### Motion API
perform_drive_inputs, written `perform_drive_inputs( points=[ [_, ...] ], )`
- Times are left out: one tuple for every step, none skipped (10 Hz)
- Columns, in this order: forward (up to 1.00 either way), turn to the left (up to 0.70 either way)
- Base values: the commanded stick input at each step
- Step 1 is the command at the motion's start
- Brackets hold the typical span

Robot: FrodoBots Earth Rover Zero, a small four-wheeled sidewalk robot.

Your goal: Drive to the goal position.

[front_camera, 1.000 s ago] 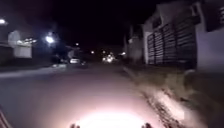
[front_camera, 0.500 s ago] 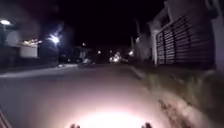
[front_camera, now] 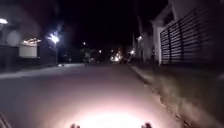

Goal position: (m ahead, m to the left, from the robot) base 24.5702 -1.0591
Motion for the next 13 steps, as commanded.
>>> perform_drive_inputs(
  points=[
    [0.85, -0.34],
    [0.85, -0.2],
    [0.85, 0.0],
    [0.85, 0.0],
    [0.85, 0.0],
    [0.85, 0.0],
    [0.85, 0.0],
    [0.85, 0.0],
    [0.85, 0.0],
    [0.85, 0.0],
    [0.85, 0.0],
    [0.85, -0.06],
    [0.85, -0.24]
  ],
)
